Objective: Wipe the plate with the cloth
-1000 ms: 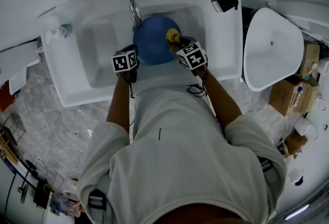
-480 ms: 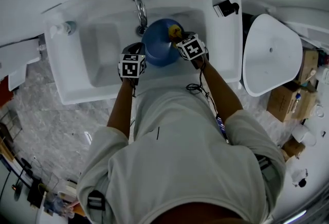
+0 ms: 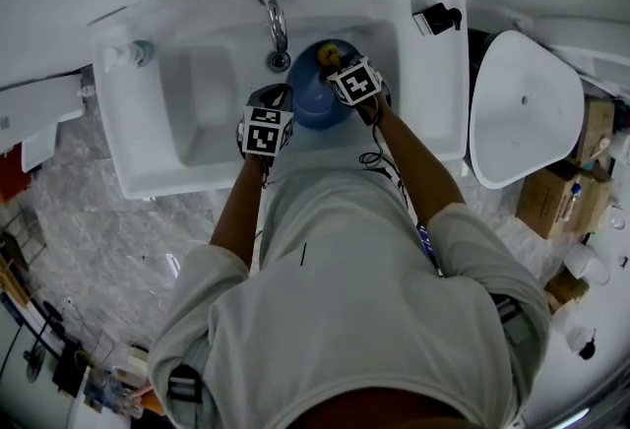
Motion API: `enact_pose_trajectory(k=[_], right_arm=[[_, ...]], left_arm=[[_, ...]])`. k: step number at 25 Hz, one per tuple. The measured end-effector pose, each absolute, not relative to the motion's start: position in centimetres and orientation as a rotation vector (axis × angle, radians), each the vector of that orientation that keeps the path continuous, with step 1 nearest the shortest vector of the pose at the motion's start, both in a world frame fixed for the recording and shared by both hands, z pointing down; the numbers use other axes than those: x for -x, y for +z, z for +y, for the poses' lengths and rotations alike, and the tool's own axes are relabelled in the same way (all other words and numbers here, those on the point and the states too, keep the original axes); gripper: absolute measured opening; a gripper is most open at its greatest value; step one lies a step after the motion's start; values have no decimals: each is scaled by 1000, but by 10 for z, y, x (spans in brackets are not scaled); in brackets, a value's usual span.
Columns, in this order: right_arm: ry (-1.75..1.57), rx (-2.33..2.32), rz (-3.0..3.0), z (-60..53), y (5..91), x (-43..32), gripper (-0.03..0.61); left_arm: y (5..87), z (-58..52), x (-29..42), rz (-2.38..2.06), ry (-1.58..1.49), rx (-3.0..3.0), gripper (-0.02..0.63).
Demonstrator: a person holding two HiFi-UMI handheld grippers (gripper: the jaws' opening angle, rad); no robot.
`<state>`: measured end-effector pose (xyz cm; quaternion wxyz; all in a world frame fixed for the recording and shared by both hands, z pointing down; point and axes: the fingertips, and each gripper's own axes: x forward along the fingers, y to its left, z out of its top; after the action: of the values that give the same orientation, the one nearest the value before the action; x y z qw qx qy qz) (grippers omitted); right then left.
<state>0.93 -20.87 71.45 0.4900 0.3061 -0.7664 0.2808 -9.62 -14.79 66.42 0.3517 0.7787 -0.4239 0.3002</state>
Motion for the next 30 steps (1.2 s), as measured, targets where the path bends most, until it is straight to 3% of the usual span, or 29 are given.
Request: enact_pose_trajectory(k=[14, 21, 30], right_arm=[[494, -257, -2036, -112, 713, 71, 89], [457, -35, -1858, -70, 743, 38, 89], [640, -268, -1671, -95, 767, -18, 89]], left_arm=[[673, -138, 109, -1111, 722, -1899, 45], [679, -129, 120, -1092, 672, -1836, 44], [681, -128, 123, -1088, 676, -1836, 44]])
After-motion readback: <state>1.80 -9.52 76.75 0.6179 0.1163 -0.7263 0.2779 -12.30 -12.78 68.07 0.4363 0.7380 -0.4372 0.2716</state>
